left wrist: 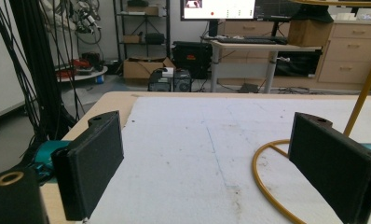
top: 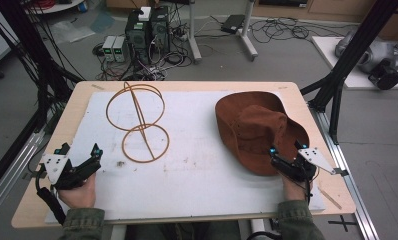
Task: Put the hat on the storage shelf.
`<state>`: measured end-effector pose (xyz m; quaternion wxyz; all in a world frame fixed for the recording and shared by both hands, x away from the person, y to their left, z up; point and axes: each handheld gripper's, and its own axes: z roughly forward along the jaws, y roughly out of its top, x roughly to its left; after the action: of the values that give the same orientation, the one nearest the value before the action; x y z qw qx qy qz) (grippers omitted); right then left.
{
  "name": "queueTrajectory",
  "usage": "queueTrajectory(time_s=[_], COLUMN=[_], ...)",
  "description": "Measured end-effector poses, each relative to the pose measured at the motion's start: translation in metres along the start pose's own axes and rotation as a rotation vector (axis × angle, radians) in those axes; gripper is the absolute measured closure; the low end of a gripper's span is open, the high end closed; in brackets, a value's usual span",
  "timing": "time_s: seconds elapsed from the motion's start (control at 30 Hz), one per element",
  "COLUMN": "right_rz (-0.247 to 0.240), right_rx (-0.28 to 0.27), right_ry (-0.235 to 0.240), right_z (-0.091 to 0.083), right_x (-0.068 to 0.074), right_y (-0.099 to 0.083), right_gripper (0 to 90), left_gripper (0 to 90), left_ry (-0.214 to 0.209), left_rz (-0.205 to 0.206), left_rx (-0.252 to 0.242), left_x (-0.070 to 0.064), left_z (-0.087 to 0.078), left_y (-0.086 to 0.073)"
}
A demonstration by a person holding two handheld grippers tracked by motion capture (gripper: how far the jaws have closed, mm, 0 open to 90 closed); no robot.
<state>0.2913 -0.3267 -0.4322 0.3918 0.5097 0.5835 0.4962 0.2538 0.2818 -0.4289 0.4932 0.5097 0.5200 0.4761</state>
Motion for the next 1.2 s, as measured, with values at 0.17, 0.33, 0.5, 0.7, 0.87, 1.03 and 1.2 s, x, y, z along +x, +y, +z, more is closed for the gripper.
queueTrajectory(time_s=[0.17,0.33,0.5,0.7,0.87,1.03,1.2], right_rz=[-0.006,-0.002,0.000,0.007,0.016,0.021,0.016], right_rx=[0.000,-0.002,-0.001,-0.004,-0.004,-0.007,-0.012], right_ry=[0.000,0.000,0.001,0.005,0.003,0.006,0.008], right_z=[0.0006,0.0004,0.0004,0.0004,0.0004,0.0010,0.0016], right_x=[-0.0006,-0.0006,-0.0006,-0.0010,-0.0021,-0.0034,-0.0035], right_y=[-0.0002,-0.0002,0.0000,0.0002,0.0022,0.0048,0.0083], right_gripper=[12.0,12.0,12.0,12.0,12.0,12.0,12.0], left_gripper=[10.6,10.6,10.6,10.6,10.6,10.6,10.6], left_ry=[-0.001,-0.002,-0.002,-0.003,-0.004,-0.004,-0.005], left_rz=[0.000,0.000,0.000,0.000,0.001,0.001,0.002], left_rx=[0.001,0.001,0.001,0.002,0.004,0.004,0.006], left_x=[-0.0002,-0.0001,0.0000,-0.0001,-0.0003,-0.0002,-0.0001], left_z=[0.0004,0.0003,0.0004,0.0006,0.0008,0.0006,0.0006], left_y=[-0.0002,-0.0002,-0.0003,-0.0003,-0.0005,-0.0006,-0.0007])
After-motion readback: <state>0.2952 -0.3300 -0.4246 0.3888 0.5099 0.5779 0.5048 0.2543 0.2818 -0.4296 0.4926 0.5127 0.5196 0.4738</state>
